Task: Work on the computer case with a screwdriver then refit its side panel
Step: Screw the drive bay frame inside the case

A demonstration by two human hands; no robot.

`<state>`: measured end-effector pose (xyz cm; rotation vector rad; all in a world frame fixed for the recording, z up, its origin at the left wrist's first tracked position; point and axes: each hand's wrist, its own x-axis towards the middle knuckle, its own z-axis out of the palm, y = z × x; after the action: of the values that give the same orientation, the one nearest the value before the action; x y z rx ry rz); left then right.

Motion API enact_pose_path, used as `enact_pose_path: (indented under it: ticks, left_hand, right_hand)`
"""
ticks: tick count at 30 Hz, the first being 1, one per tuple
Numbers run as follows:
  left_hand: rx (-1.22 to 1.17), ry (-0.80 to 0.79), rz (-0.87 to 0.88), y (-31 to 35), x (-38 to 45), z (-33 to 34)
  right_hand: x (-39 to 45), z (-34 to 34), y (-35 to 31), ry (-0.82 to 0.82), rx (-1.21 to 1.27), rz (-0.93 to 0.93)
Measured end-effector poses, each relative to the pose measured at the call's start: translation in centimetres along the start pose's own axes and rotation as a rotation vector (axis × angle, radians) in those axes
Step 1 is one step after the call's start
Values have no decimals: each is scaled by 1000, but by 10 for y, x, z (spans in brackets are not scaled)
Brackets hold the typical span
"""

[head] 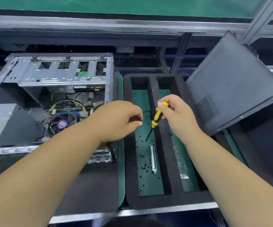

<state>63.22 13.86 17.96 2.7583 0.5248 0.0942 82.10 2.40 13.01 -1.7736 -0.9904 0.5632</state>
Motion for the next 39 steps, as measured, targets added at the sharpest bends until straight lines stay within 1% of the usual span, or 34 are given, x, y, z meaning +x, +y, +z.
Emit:
enact_pose_path:
  ticks: [3,6,8,10,13,18,26,29,34,39]
  left_hand:
    - [43,-15,-41,13,3,18]
    - [118,-28,-84,19,3,30]
    - [151,-11,-114,20,4,32]
    - [111,28,-162,20,4,31]
    - [84,68,-210,21,4,31]
    - [118,70,-239,23,3,31]
    - [91,94,-271,24,2,30]
    - [91,88,-272,25,2,29]
    - [80,83,-287,25,2,28]
    - [48,102,-295,24,1,27]
  right_hand:
    - [-17,-4,26,-143,-51,39]
    - [-37,-3,47,-314,-196,64]
    - [-48,1,56,-414,-284,51]
    - [-57,7,62,-494,-348,16]
    - [-66,18,69,-582,-406,-33]
    - [-71,28,81,-668,-418,-76]
    - [-75,30,89,-683,-426,-110]
    - [-71,26,84,-660,-402,-107]
    - [-47,5,66,-539,-354,-117]
    - [-16,-22,40,-368,-215,-98]
